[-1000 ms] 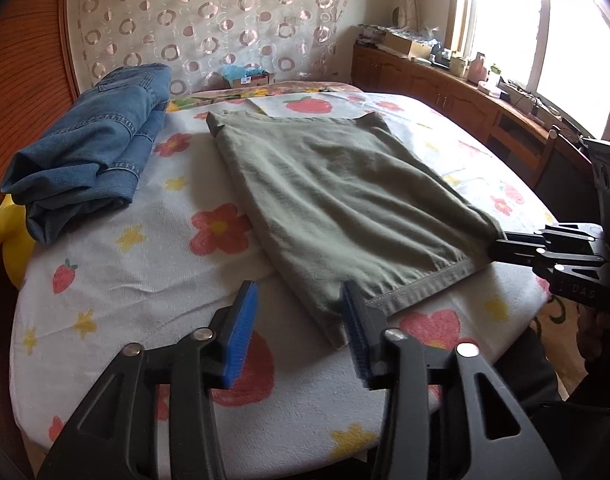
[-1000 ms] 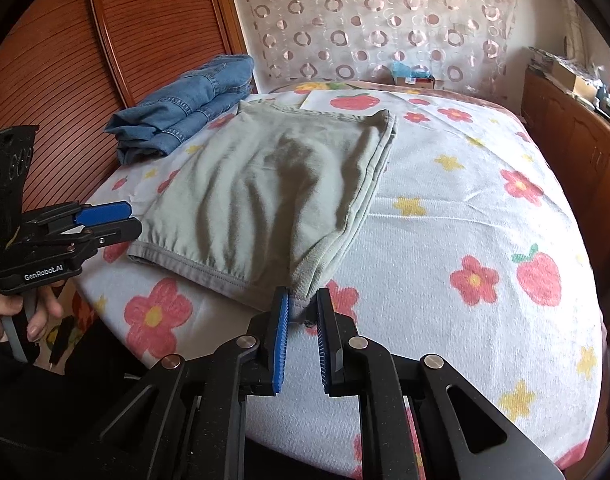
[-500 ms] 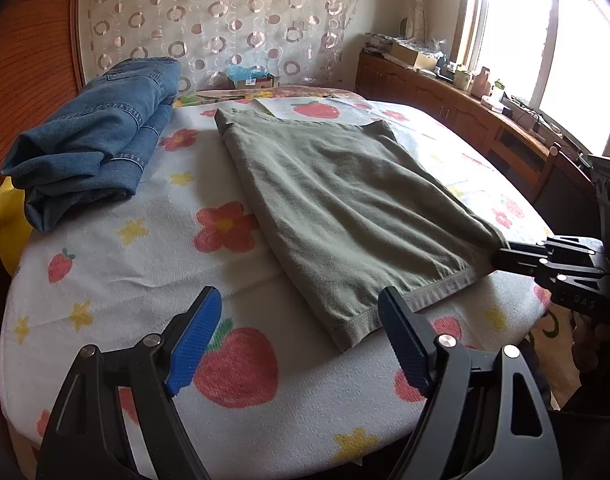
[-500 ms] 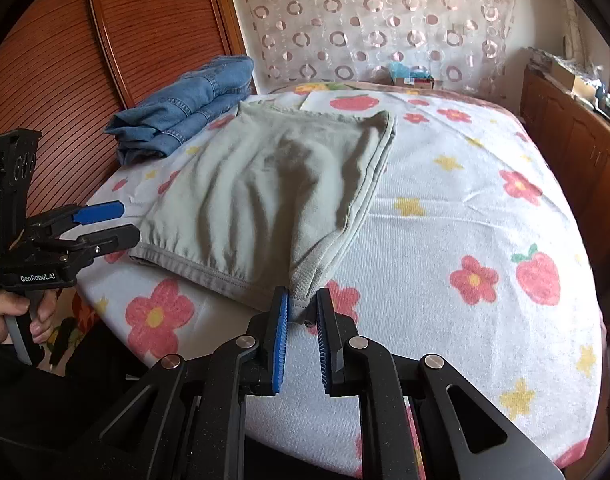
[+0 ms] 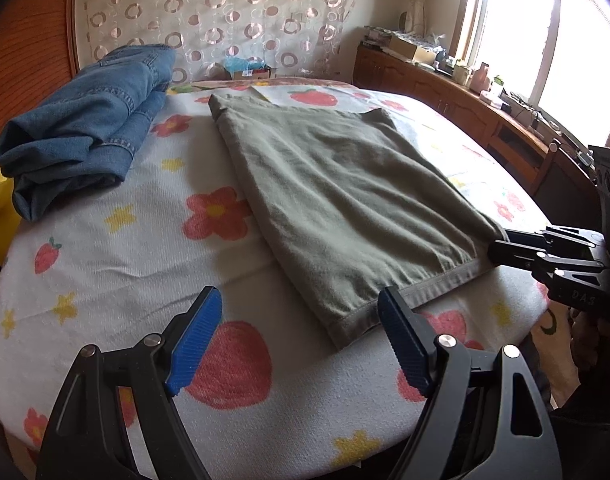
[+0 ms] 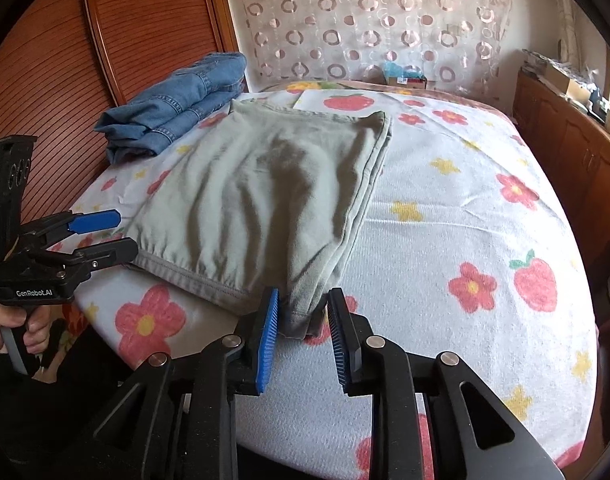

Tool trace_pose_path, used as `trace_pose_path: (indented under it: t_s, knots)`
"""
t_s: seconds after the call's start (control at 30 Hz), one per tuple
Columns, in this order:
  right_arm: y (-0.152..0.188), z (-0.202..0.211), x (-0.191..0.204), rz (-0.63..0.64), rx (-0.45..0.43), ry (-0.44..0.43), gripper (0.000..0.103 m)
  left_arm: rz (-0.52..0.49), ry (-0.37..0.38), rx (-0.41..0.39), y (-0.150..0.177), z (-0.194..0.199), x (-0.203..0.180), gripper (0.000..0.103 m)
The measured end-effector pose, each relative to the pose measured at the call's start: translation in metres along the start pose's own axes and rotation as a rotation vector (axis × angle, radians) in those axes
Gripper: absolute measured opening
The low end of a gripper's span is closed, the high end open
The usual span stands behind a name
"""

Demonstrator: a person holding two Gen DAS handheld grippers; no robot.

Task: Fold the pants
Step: 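Close the left gripper on the folded end of the shorts, then lift the held end with the left gripper and fold it over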

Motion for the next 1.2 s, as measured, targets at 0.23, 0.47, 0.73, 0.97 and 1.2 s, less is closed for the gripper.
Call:
trace_pose_path:
  t_s: [0.23,0.47,0.73,0.97,1.2]
  knots:
    - [0.002,0.000,-0.003,-0.003,-0.008,-0.006,0.026,-0.008,-0.007,0.002,0.003,-0.002,-0.001,0.081]
    - [0.003,0.001,-0.005,-0.003,-0.011,-0.009,0.026,0.001,0.040,-0.010,0.004,0.002,-0.005,0.055]
    - [0.003,0.004,0.000,0.028,-0.023,-0.022,0.014,-0.025,0.107,-0.022,0.004,0.005,-0.014,0.027]
    - [-0.001,0.016,0.003,0.046,-0.037,-0.042,0.013,-0.032,0.123,-0.041,-0.002,0.018,-0.014,0.016]
    - [-0.015,0.041,0.016,0.089,-0.089,-0.055,0.013,-0.015,0.136,-0.101,-0.017,0.047,-0.007,0.015]
Point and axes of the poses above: each gripper's, at about its wrist camera, not at the fingertips, and z roughly against the way its jaws point, x to its left, y to its underside, the point moved 4 cm from there along -z, roughly the way its jaws point, and after that the axes turned 12 degrees about -y, right-handed, at the moved point
